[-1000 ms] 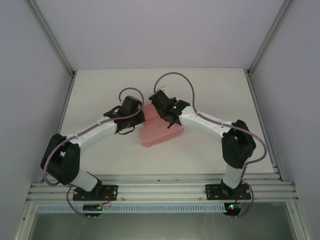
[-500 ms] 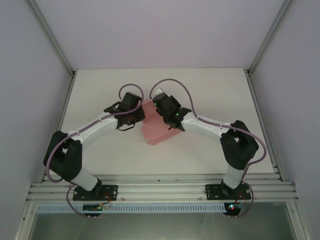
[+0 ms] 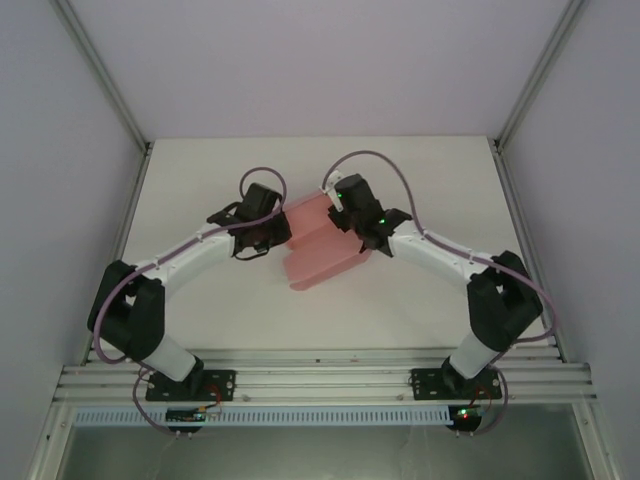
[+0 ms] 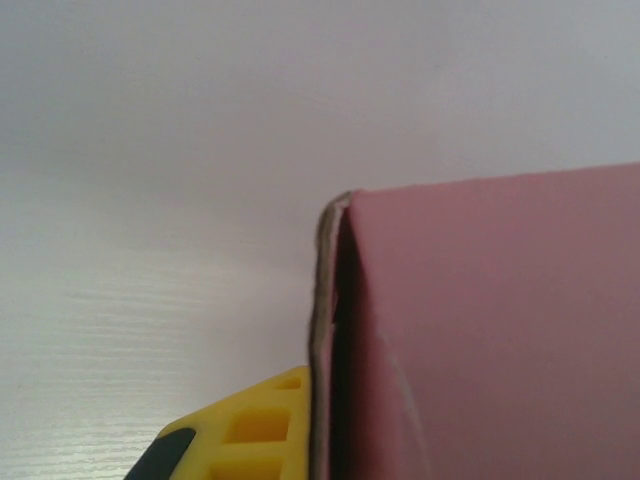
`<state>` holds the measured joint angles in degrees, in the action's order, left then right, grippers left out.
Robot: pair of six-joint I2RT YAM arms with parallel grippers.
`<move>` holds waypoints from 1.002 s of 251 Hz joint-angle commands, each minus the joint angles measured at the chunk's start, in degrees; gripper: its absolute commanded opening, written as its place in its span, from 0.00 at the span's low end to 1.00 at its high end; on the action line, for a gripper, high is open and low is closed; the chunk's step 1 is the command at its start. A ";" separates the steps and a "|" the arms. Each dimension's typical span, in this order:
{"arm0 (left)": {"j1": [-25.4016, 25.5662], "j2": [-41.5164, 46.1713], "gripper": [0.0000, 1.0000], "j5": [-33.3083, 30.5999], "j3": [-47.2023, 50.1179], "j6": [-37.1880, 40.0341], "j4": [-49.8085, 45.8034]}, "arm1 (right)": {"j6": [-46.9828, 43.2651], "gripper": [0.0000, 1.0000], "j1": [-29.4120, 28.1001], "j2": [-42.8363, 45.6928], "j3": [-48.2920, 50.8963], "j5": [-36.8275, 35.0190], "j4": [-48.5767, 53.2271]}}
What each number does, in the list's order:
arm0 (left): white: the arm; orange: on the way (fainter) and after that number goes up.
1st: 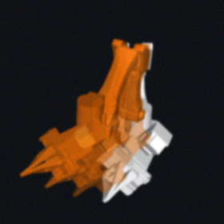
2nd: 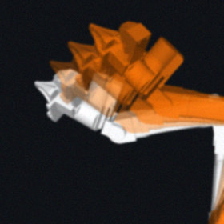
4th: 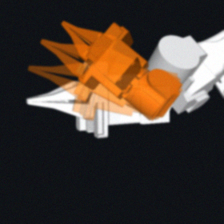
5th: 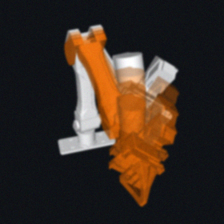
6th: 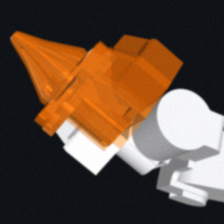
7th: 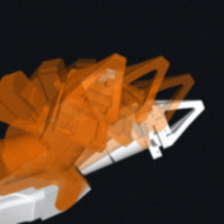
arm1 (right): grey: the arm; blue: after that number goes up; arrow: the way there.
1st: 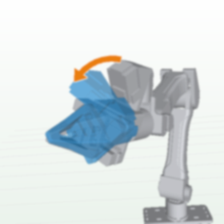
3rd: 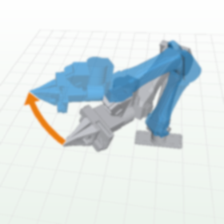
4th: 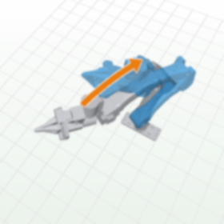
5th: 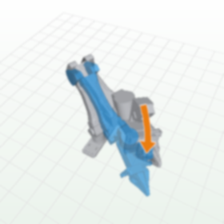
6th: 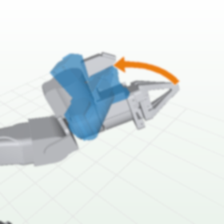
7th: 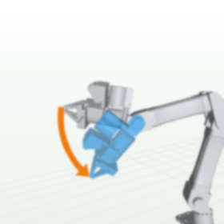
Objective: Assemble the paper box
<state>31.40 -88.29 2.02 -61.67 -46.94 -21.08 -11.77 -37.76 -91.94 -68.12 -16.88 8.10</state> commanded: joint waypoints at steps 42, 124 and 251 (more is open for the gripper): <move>0.44 -1.07 0.00 -2.22 -3.05 0.69 -4.50 | 5.46 0.55 4.19 3.67 1.95 8.49 6.99; 0.83 -3.06 0.00 -0.84 -5.20 0.97 -4.00 | 6.83 0.86 4.81 4.25 2.04 18.11 7.27; 0.60 -9.23 0.00 1.17 -15.25 22.24 -16.26 | 24.43 0.99 11.88 20.18 7.35 16.83 7.60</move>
<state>32.34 -95.15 2.35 -70.59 -38.15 -28.62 3.33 -29.78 -76.31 -62.96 5.23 12.45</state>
